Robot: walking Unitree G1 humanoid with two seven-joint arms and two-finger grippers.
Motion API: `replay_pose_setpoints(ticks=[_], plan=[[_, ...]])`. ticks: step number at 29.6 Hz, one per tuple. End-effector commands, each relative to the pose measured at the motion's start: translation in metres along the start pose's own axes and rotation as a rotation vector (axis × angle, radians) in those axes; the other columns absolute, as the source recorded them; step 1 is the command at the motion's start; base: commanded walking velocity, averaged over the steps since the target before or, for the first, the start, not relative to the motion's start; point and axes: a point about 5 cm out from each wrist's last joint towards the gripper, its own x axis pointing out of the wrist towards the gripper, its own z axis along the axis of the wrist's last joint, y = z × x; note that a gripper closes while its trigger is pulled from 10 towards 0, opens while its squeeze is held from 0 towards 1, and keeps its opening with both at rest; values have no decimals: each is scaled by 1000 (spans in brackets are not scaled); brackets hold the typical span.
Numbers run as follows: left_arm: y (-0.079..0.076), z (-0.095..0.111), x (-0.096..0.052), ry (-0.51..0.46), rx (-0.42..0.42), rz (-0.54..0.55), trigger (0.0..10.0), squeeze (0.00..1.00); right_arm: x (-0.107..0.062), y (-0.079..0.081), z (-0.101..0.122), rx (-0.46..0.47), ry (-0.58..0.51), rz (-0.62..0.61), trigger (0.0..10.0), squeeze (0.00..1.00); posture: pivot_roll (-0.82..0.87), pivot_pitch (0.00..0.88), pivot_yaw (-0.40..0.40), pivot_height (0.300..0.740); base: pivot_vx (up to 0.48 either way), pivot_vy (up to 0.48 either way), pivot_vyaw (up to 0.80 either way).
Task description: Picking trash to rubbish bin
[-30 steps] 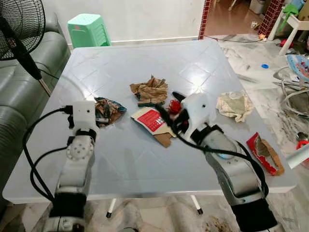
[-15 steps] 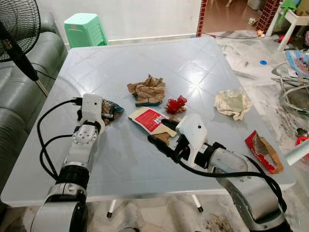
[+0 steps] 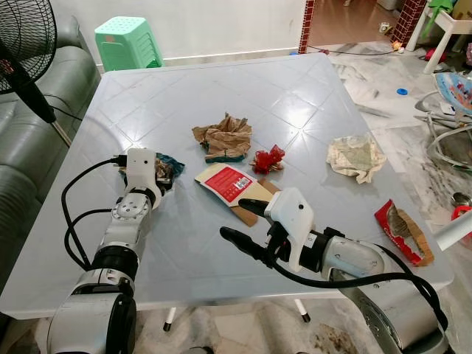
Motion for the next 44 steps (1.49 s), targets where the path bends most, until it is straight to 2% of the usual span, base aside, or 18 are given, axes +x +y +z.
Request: replay_pose_setpoints(ticks=[1, 6, 19, 28, 30, 31, 37, 41, 42, 44], plan=[[8, 1, 0, -2, -11, 20, 0, 0, 2, 2, 7, -8, -23, 25, 10000, 0, -129, 113, 30, 740, 0, 0, 0], [16, -7, -3, 10, -24, 45, 0, 0, 4, 1, 8, -10, -16, 37, 10000, 0, -121, 110, 15, 740, 0, 0, 0], [14, -14, -8, -16, -46, 51, 0, 0, 6, -3, 7, -34, -1, 60, 10000, 0, -107, 98, -8, 740, 0, 0, 0], [14, -15, -18, -87, -55, 75, 0, 0, 9, -4, 5, -45, 2, 52, 10000, 0, -101, 89, -2, 740, 0, 0, 0], [15, -11, -23, -129, -51, 88, 0, 0, 9, -5, 5, -47, 3, 48, 10000, 0, -96, 89, -2, 740, 0, 0, 0], [15, -7, -31, -175, -25, 102, 0, 0, 9, -5, 4, -48, 2, 47, 10000, 0, -93, 89, -3, 740, 0, 0, 0], [12, 2, -52, -272, -14, 145, 0, 0, 11, -6, 4, -56, -2, 50, 10000, 0, -77, 86, -7, 740, 0, 0, 0], [0, 14, -70, -357, 37, 168, 0, 0, 14, -7, 4, -70, -6, 47, 10000, 0, -67, 80, -6, 740, 0, 0, 0], [-6, 19, -79, -385, 64, 165, 0, 0, 15, -8, 4, -82, -7, 36, 10000, 0, -65, 79, -6, 740, 0, 0, 0], [-11, 21, -87, -395, 77, 154, 0, 0, 15, -13, 4, -105, -16, -13, 10000, 0, -64, 78, -4, 740, 0, 0, 0]])
